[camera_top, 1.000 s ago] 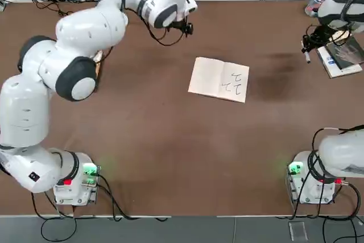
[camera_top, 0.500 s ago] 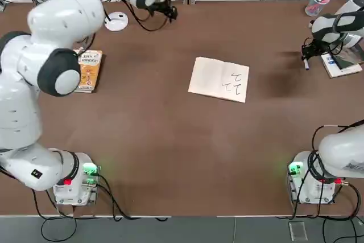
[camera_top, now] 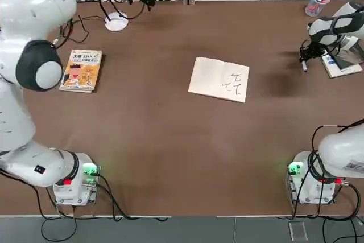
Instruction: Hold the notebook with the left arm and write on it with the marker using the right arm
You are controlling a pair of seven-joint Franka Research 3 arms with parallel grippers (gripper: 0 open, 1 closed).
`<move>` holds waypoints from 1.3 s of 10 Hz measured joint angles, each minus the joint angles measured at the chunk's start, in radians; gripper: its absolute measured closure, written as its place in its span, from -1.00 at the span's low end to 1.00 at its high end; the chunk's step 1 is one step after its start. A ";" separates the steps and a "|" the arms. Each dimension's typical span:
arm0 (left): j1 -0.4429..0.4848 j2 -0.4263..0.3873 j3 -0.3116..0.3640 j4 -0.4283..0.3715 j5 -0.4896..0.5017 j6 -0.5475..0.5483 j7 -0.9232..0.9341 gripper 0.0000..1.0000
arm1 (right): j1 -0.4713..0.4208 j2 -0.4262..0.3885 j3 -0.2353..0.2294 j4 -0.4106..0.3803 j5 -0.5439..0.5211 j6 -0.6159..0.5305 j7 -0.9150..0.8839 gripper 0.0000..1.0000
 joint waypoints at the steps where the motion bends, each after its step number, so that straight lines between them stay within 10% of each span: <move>1: 0.024 -0.022 -0.001 -0.004 -0.002 -0.029 0.002 -1.00 | 0.000 0.000 0.000 0.000 0.000 0.000 0.000 0.48; 5: 0.127 -0.122 -0.008 -0.087 -0.067 -0.071 0.037 -0.99 | 0.000 0.000 0.001 0.000 0.000 0.000 0.000 -0.18; 13: 0.205 -0.349 -0.011 -0.327 -0.081 -0.077 0.108 -1.00 | 0.000 0.000 0.005 0.001 0.000 -0.001 0.004 -0.22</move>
